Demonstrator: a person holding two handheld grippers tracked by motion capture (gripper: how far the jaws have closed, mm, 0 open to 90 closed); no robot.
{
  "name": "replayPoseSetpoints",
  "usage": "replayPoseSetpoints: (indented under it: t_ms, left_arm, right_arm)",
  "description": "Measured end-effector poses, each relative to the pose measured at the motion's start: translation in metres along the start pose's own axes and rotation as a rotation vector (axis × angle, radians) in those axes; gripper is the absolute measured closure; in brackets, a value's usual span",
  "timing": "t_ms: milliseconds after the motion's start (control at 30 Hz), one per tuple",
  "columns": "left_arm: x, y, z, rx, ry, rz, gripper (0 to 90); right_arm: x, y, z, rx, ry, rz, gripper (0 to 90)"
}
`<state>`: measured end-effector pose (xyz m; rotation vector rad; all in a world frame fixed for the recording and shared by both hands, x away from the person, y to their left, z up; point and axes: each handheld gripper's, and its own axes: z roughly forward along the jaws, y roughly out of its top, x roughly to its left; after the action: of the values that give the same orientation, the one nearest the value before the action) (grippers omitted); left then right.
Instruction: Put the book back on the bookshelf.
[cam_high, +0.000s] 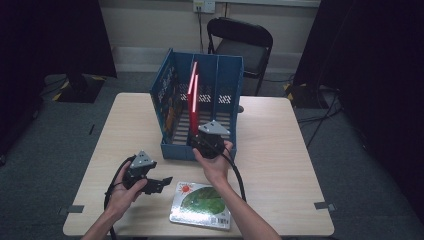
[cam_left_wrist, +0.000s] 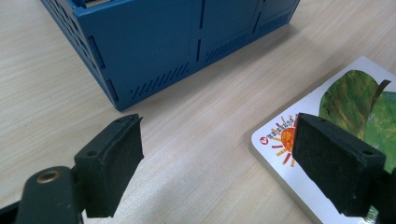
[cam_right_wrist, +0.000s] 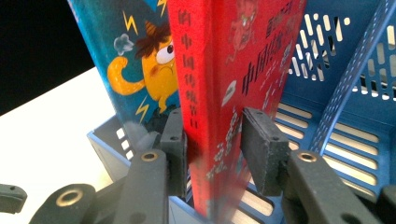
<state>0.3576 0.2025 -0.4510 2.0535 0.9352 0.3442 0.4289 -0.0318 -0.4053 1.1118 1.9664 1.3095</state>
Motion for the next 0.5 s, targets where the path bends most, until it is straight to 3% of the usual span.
replayPoseSetpoints:
  t_ms: [200, 500]
  left_arm:
    - [0.001, 0.0, 0.0, 0.002, 0.002, -0.007, 16.0]
    - [0.0, -0.001, -0.001, -0.005, 0.001, -0.004, 16.0]
  right_arm:
    - [0.0, 0.001, 0.0, -0.019, 0.028, 0.02, 63.7]
    - [0.01, 0.006, 0.008, 0.0, 0.02, -0.009, 60.5]
